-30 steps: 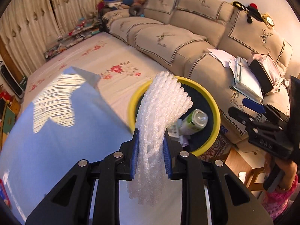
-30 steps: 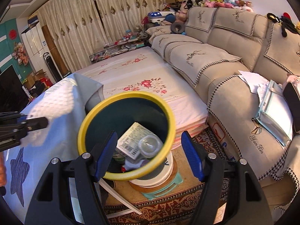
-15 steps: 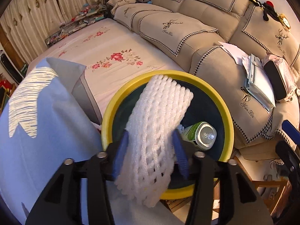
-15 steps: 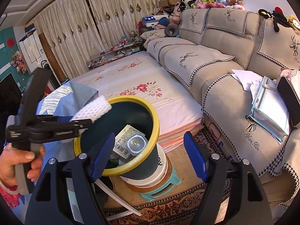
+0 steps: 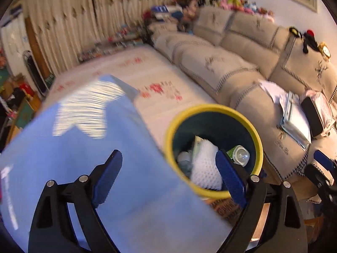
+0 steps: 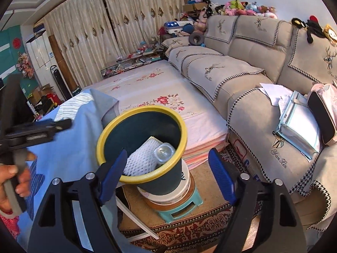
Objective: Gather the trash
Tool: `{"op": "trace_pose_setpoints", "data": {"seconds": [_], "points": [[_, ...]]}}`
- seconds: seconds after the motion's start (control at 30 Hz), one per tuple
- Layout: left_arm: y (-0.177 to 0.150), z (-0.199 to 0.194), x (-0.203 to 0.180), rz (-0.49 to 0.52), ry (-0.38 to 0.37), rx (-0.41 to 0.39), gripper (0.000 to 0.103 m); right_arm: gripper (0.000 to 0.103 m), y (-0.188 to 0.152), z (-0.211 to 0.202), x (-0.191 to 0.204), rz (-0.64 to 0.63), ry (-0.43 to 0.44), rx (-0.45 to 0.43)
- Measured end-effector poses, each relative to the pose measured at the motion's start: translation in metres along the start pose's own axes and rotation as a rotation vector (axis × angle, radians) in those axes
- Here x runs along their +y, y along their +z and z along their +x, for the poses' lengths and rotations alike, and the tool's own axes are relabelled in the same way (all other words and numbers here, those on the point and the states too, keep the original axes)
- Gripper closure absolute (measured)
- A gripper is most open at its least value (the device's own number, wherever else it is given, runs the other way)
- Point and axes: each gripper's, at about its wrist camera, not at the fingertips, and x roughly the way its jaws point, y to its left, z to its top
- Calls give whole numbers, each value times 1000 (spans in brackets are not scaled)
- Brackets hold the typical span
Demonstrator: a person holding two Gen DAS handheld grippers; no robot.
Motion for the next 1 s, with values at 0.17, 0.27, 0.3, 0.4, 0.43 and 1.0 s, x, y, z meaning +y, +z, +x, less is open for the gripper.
{"op": "trace_pose_setpoints", "data": {"seconds": [0.17, 0.27, 0.3, 0.4, 0.43, 1.0], "points": [[-58, -133, 64, -102, 160, -199, 5, 19, -11, -36, 41, -68, 69, -51], [-94, -200, 87, -95, 328, -288, 5, 14, -14, -57, 73, -127, 123, -86], [-104, -217, 93, -87, 364, -292, 5, 12, -16, -65, 84, -153, 137, -100], [-134, -267, 113, -132, 459, -343, 5, 8, -19, -85, 114, -219, 169, -143], [-144, -282, 119, -154, 488, -365, 5, 7, -20, -92, 121, -235, 177, -158], [-212, -324, 133, -340, 476, -379, 5, 7, -37, -130, 146, -276, 184, -210]]}}
